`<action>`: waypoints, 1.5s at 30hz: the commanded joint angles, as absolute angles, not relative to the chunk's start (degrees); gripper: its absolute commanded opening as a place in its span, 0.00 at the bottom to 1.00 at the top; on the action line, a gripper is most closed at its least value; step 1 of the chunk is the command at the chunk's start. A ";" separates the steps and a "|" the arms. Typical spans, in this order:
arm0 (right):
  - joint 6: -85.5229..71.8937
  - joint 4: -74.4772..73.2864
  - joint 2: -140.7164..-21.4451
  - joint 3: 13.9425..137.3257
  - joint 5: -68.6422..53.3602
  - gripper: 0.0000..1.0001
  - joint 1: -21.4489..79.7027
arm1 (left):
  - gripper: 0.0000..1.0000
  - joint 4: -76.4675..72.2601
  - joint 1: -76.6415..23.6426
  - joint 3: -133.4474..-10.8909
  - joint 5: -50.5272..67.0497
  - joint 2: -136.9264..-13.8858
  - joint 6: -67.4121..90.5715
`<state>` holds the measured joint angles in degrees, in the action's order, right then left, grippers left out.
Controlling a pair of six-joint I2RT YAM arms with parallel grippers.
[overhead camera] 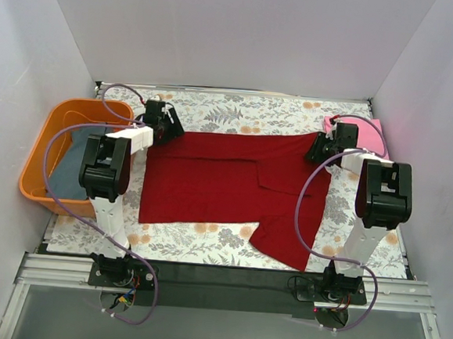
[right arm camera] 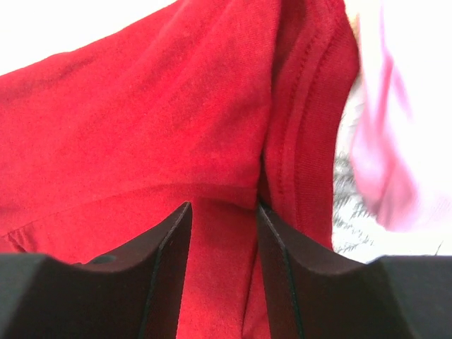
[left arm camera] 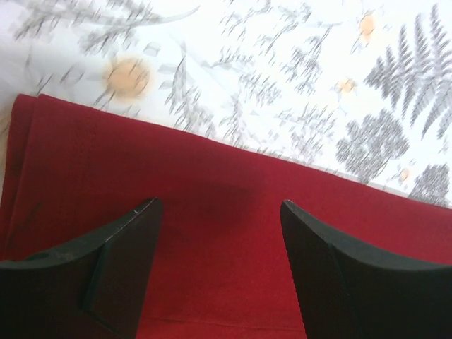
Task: Fold and stack the t-shirts
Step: Fold the tshirt
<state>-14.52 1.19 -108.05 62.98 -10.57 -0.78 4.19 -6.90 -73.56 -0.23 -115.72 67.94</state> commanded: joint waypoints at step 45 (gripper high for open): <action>-13.27 -19.78 -56.60 40.08 -3.44 0.79 2.63 | 0.60 42.71 -22.41 -42.11 -21.07 -69.95 85.42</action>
